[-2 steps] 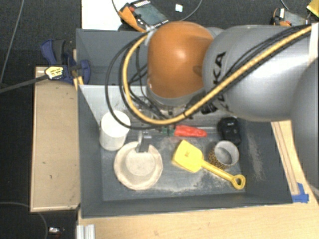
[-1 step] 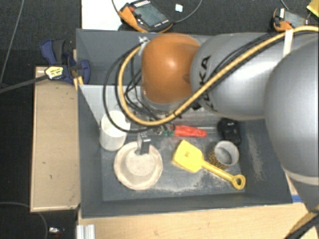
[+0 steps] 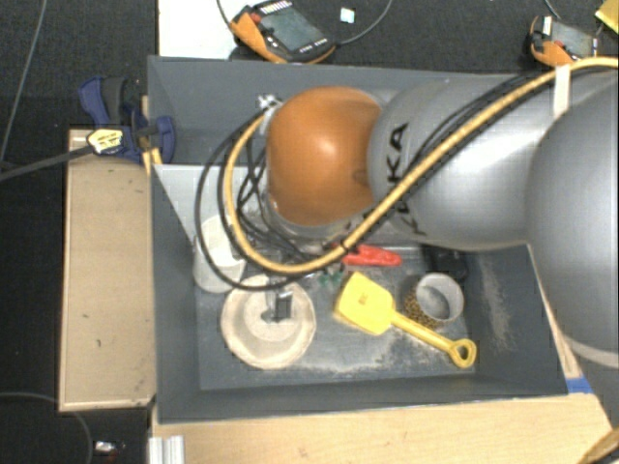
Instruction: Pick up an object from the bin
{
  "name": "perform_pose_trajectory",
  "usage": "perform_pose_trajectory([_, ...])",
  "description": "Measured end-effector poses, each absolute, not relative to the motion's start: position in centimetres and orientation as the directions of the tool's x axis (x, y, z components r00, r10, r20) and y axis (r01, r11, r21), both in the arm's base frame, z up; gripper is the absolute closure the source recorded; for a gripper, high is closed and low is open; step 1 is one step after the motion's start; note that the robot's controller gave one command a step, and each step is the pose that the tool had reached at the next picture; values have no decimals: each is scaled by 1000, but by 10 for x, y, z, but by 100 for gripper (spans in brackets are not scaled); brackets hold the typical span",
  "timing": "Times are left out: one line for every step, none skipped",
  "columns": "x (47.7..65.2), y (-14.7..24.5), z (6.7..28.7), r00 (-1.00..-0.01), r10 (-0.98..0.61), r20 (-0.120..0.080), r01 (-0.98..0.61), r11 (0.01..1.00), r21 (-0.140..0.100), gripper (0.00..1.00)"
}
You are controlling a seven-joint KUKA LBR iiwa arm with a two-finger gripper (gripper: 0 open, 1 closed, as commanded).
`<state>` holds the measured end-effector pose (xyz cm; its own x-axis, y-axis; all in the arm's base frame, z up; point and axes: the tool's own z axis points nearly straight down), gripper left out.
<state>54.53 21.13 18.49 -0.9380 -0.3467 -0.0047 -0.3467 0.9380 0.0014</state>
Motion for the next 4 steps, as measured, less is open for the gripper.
perform_pose_trajectory([586, 189, 93, -889, -458, -10, -458, 889, -1, 0])
perform_pose_trajectory([579, 188, 83, -881, -474, -8, -474, 881, -1, 0])
perform_pose_trajectory([590, 209, 72, -911, -412, -9, -412, 911, 0, 0])
perform_pose_trajectory([580, 192, 81, -869, -495, -15, -495, 869, -1, 0])
